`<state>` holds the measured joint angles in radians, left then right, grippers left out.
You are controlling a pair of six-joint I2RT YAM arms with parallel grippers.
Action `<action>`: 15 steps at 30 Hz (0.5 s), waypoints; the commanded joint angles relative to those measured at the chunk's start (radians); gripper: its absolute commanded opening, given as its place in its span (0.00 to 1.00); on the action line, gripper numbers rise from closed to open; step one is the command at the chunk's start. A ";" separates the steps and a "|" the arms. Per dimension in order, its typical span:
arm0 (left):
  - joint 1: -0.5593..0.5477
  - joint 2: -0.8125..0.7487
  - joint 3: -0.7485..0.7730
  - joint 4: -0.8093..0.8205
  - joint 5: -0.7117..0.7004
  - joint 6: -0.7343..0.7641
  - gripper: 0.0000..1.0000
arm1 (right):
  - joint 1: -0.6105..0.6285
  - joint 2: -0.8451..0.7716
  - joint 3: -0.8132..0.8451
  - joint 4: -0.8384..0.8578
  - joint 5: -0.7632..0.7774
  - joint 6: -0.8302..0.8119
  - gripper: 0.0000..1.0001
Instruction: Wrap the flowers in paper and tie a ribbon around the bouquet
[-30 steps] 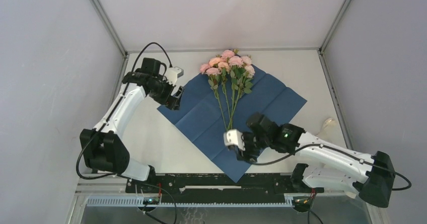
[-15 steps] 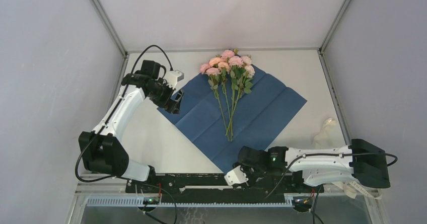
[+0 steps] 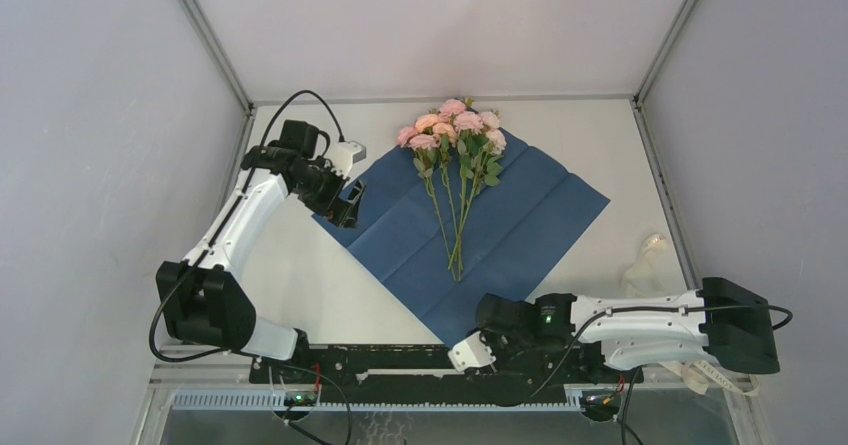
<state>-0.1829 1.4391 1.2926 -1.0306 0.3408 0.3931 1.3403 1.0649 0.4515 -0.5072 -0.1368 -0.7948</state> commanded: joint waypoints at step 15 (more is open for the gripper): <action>-0.004 -0.031 0.020 -0.009 0.040 0.030 0.95 | -0.094 -0.146 0.061 -0.090 0.137 -0.247 0.66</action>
<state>-0.1829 1.4391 1.2926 -1.0351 0.3485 0.4019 1.2560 0.8848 0.4873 -0.5568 -0.0231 -0.9798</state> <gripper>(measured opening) 0.949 0.632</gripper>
